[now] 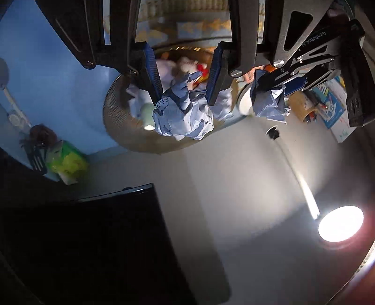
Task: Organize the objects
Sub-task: 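Carry paper balls into the bowl with both grippers and release them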
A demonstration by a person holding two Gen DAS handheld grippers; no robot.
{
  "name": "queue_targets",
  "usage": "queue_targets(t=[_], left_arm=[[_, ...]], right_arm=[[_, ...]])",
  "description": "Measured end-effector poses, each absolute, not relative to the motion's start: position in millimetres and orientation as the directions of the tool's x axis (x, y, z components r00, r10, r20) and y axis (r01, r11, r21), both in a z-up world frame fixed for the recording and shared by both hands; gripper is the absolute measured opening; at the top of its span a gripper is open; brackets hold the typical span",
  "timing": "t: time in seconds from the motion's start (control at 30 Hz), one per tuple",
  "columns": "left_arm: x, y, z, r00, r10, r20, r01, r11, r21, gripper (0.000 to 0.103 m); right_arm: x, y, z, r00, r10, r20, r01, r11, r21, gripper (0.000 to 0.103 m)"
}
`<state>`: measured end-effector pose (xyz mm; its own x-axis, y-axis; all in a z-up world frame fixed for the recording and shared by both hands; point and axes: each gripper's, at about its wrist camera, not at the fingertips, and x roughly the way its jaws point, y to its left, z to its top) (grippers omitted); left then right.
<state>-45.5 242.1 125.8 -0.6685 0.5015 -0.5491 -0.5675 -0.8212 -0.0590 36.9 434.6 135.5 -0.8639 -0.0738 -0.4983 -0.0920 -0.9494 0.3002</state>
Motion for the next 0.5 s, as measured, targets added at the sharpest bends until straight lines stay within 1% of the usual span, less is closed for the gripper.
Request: queue_targets(t=[0.13,0.3,0.4,0.43,0.47,0.5], left_arm=[[-90.0,264.1,103.9,-0.625,0.525,-0.578,-0.565,-0.815,-0.129,0.047],[-114.5,288.0,96.8,-0.594,0.564,-0.574,-0.606,-0.782,-0.142,0.048],[-120.5,297.7,95.0,-0.577,0.57,-0.585,-0.624,-0.77,-0.135,0.058],[-121.7,299.0,94.1,-0.574,0.568,-0.59,-0.625,-0.769,-0.133,0.061],[-121.4,299.6,94.6,-0.574,0.568,-0.589,-0.625,-0.769,-0.133,0.073],[-120.8,298.2,94.6,-0.576,0.572,-0.584,-0.624,-0.769,-0.138,0.083]], right_arm=[[-2.9,470.8,130.1,-0.854,-0.033,-0.52,-0.171,-0.925,0.338,0.037],[-47.0,484.7,121.7,-0.838,-0.031,-0.545,-0.198,-0.913,0.356,0.038],[-69.6,480.4,118.1,-0.831,-0.025,-0.556,-0.2,-0.919,0.34,0.04],[-76.2,479.0,116.4,-0.824,-0.034,-0.565,-0.197,-0.919,0.342,0.045],[-81.3,477.6,114.5,-0.817,-0.037,-0.575,-0.199,-0.918,0.342,0.046],[-84.1,476.9,113.4,-0.814,-0.037,-0.58,-0.202,-0.918,0.341,0.046]])
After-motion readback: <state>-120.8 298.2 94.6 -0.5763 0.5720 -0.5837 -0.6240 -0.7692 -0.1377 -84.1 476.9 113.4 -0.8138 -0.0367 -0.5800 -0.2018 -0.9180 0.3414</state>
